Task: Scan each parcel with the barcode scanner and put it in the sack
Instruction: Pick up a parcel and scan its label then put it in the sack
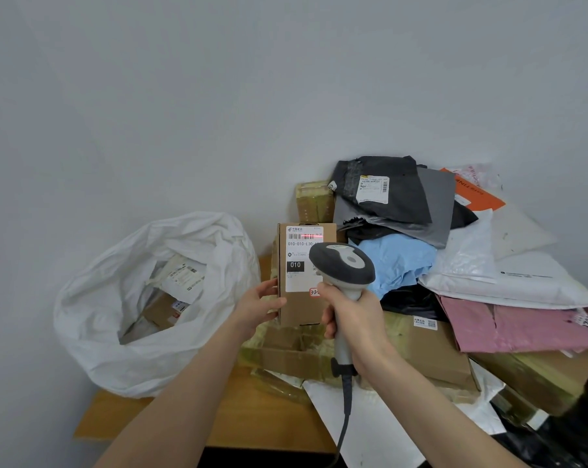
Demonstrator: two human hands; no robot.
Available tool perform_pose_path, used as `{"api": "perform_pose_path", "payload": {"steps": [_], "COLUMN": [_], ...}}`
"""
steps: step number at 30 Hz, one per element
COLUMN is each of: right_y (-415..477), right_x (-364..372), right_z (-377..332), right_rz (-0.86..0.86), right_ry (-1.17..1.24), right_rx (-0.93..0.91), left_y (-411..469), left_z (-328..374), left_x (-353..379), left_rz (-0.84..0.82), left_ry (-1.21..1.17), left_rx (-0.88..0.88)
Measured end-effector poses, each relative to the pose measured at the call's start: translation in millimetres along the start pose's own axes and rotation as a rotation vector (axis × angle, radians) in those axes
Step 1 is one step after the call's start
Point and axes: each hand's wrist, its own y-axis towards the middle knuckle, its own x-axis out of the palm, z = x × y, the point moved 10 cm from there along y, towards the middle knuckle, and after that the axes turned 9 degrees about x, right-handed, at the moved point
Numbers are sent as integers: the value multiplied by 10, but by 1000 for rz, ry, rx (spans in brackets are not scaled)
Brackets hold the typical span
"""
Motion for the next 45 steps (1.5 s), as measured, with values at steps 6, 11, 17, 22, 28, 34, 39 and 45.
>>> {"api": "perform_pose_path", "payload": {"steps": [6,11,17,22,28,34,39,45], "right_y": [-12,-19,-33,-22,108,321,605,1072], "right_x": [16,10,-6,49,431,1223,1925,2792], "right_z": [-15,-29,-37,-51,-217,-326,-244,67], "right_rz": [-19,-23,-36,-81,-209,-299,-315,-312], "right_ry": [1,0,-16,15,76,54,-13,-68], "right_rx": [-3,-13,-26,-18,10,29,40,134], "left_y": [-10,-35,-92,-187,-357,-439,-359,105], "left_z": [44,60,89,147,324,293,31,33], "left_x": [-13,-20,-21,-31,-350,-1327,-2245,-3265], "left_rz": [12,25,32,51,160,376,566,547], "left_ry": [23,12,11,17,-56,-110,-41,805], "left_rx": [11,13,21,25,30,-48,-124,-128]}}
